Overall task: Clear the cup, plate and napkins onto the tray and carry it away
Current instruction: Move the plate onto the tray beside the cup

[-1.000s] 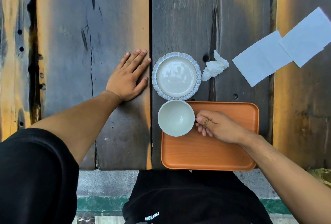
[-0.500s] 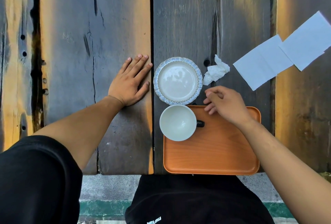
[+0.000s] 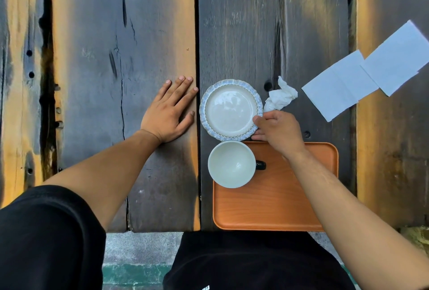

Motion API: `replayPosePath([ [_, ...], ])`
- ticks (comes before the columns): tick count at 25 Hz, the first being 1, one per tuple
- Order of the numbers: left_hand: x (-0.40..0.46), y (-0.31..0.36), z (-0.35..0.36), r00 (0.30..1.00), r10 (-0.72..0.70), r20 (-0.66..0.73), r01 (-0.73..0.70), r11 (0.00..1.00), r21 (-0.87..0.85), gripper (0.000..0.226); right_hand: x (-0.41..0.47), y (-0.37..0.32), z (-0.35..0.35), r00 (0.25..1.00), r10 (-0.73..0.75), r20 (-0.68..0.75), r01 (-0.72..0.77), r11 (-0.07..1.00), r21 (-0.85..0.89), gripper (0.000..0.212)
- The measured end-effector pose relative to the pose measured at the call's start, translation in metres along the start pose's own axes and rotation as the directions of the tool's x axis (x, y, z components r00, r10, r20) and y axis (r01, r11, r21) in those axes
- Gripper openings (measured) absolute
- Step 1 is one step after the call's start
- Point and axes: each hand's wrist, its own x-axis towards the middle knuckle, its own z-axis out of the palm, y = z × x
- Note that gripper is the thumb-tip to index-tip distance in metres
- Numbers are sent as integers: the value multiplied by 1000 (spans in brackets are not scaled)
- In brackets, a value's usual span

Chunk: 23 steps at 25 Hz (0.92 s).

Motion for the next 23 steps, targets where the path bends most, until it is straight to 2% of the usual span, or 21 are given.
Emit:
replayPosePath([
  [8, 0, -1, 2, 1000, -1, -6, 1, 1000, -2, 60, 0, -6, 9, 992, -70, -107, 54, 989, -141, 21],
  [13, 0, -1, 2, 1000, 4, 0, -4, 1000, -4, 61, 2, -18, 13, 987, -92, -134, 91, 996, -16, 10],
  [23, -2, 2, -1, 998, -32, 55, 33, 999, -8, 64, -26, -57, 9, 960, -197, -198, 240, 945, 223, 6],
])
